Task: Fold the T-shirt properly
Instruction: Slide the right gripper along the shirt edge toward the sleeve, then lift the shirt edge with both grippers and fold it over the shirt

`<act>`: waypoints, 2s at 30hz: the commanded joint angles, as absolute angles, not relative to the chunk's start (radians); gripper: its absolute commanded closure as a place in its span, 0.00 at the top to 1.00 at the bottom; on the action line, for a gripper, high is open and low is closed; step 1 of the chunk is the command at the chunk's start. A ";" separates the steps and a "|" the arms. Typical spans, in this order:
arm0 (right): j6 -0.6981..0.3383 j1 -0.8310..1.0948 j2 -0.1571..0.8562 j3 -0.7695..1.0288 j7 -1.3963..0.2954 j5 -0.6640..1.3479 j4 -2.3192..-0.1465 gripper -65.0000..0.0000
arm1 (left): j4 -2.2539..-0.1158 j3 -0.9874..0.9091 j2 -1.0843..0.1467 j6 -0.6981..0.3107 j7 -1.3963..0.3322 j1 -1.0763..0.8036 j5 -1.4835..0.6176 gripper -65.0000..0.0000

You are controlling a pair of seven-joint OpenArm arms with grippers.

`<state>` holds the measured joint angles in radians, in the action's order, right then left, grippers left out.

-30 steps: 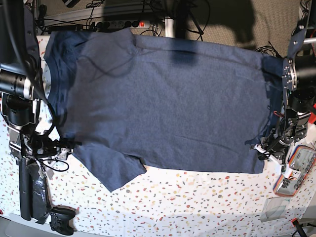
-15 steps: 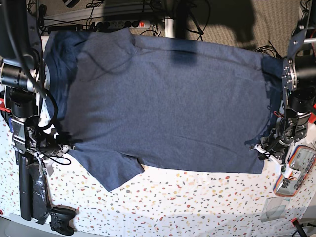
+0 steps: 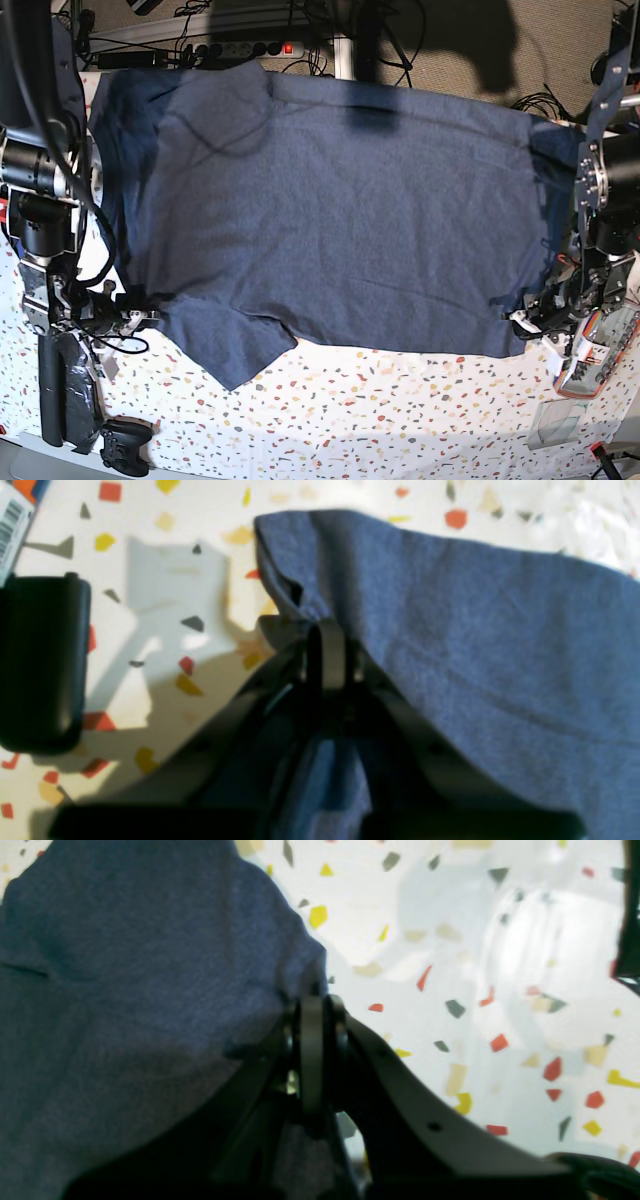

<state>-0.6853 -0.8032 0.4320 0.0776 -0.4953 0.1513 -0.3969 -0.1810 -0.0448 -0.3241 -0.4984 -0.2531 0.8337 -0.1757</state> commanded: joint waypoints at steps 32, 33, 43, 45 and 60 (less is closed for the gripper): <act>-0.698 -0.324 0.440 0.243 -0.751 0.510 -1.304 0.00 | -0.198 -0.045 -0.290 -0.698 -0.363 0.823 -0.540 0.00; -0.698 -0.323 0.440 0.243 -0.753 0.509 -1.311 0.00 | -0.198 -0.045 -0.279 -0.698 -0.341 0.823 -0.536 0.00; -0.698 -0.323 0.440 0.243 -0.772 0.509 -1.319 0.00 | -0.353 -0.045 -0.163 -0.580 -0.044 0.820 -0.159 0.00; -0.698 -0.323 0.440 0.243 -0.772 0.509 -1.319 0.00 | -0.418 -0.045 -0.149 -0.496 -0.028 0.810 -0.114 0.00; -0.698 -0.300 0.441 0.243 -0.772 0.536 -1.351 0.00 | -0.991 -0.047 -0.171 -0.258 0.006 0.379 -0.116 0.00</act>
